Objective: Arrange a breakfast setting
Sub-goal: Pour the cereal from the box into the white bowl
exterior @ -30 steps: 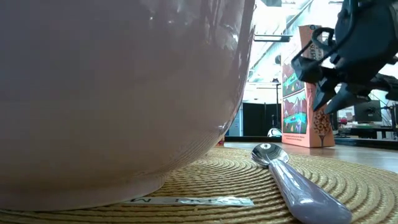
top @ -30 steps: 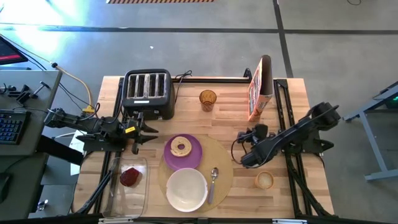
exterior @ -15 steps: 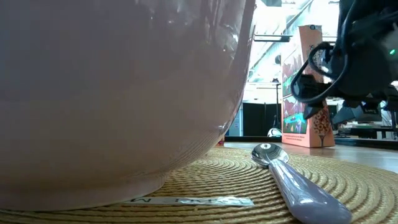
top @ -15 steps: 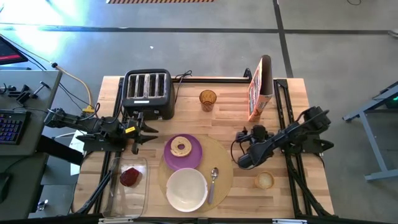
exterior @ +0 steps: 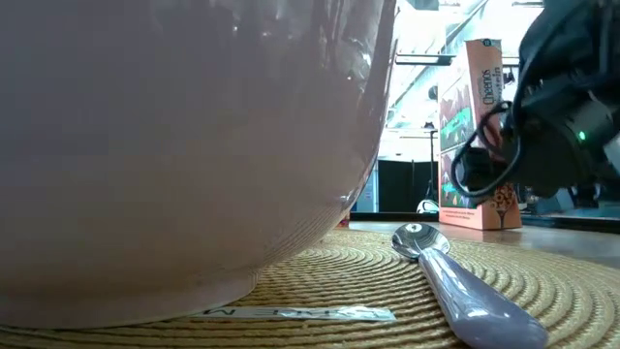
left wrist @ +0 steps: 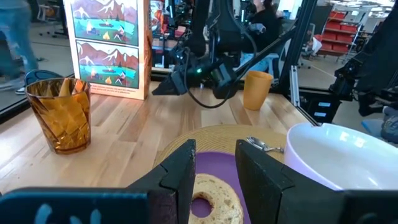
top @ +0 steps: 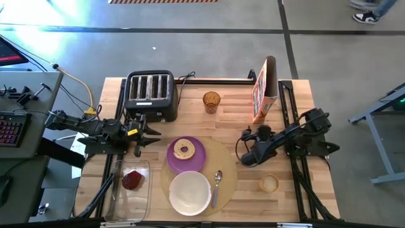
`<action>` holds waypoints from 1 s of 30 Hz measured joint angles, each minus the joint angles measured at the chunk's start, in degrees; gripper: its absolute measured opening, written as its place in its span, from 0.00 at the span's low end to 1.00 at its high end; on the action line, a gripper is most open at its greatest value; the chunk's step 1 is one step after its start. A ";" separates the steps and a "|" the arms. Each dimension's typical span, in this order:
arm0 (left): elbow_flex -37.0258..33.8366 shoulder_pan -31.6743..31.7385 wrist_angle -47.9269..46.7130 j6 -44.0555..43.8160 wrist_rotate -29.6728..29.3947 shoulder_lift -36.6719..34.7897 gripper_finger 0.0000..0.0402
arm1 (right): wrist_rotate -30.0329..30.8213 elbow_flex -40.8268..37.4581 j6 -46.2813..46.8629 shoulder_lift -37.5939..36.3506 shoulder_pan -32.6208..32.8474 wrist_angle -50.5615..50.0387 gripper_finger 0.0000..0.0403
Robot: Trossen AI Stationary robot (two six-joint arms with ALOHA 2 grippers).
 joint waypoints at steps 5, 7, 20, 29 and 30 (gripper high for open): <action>0.00 0.01 -0.04 0.00 0.02 0.01 0.26 | 2.10 -4.41 -0.67 0.00 -0.86 7.68 0.99; 0.00 -0.01 -0.05 0.00 0.02 -0.01 0.26 | 1.84 -4.24 -0.71 0.00 -1.16 6.39 0.99; 0.00 -0.01 -0.07 0.00 0.02 -0.01 0.26 | 8.96 -7.12 -3.08 -0.04 -6.70 5.12 0.99; -0.02 0.00 -0.09 0.00 0.00 0.00 0.26 | 17.91 -9.53 -12.33 -0.04 -13.41 12.04 0.99; -0.02 -0.01 -0.09 0.00 0.01 0.01 0.26 | 18.44 -9.48 -13.66 -0.04 -14.07 12.47 0.99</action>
